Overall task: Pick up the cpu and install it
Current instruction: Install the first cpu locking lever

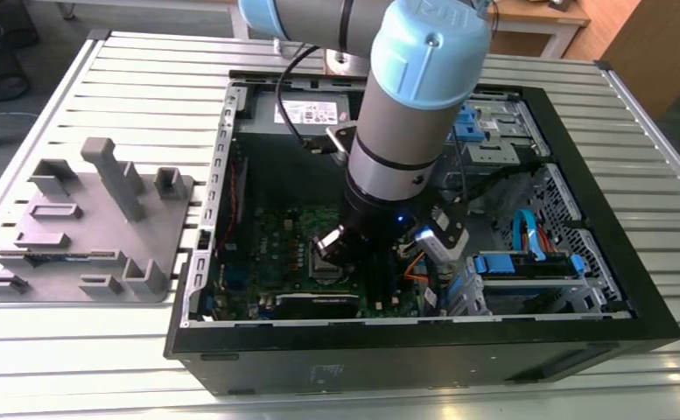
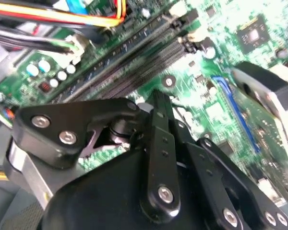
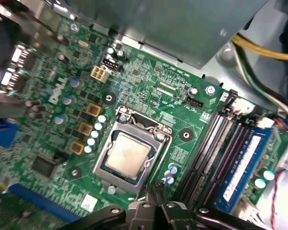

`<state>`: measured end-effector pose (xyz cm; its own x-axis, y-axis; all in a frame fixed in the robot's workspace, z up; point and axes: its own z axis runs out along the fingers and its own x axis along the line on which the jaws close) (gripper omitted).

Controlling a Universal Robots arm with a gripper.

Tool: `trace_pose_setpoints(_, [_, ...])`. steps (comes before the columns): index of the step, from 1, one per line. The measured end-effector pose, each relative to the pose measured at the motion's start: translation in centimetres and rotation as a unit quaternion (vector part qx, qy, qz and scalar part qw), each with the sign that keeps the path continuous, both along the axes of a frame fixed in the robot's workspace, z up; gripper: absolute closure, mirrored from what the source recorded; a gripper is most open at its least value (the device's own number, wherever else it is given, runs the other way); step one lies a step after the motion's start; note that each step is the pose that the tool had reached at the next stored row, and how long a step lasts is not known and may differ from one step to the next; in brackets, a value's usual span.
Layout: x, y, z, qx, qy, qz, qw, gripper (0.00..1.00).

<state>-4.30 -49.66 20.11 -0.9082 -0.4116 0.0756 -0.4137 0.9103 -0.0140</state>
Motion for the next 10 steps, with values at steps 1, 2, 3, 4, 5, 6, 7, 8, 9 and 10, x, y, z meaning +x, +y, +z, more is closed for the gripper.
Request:
trace_pose_setpoints(1, [0.0,0.0,0.38,-0.0001,0.0,0.0,1.0,0.89])
trace_pose_setpoints(2, [0.0,0.0,0.83,-0.0001,0.0001,0.0,1.0,0.89])
trace_pose_setpoints(3, [0.0,0.0,1.21,-0.0001,0.0,0.0,1.0,0.89])
trace_pose_setpoints(4, [0.0,0.0,1.46,-0.0001,0.0001,0.0,1.0,0.89])
trace_pose_setpoints(5, [0.0,0.0,1.56,-0.0001,0.0001,0.0,1.0,0.89])
trace_pose_setpoints(6, [0.0,0.0,1.56,0.0,0.0,0.0,1.0,0.89])
trace_pose_setpoints(7, [0.0,0.0,1.56,0.0,0.0,0.0,1.0,0.89])
trace_pose_setpoints(8, [0.0,0.0,1.56,0.0,0.0,0.0,1.0,0.89])
trace_pose_setpoints(9, [-0.1,0.0,1.56,0.0,0.0,0.0,1.0,0.89])
trace_pose_setpoints(10, [-0.4,-0.01,1.57,-0.0001,-0.0001,0.0,1.0,0.89])
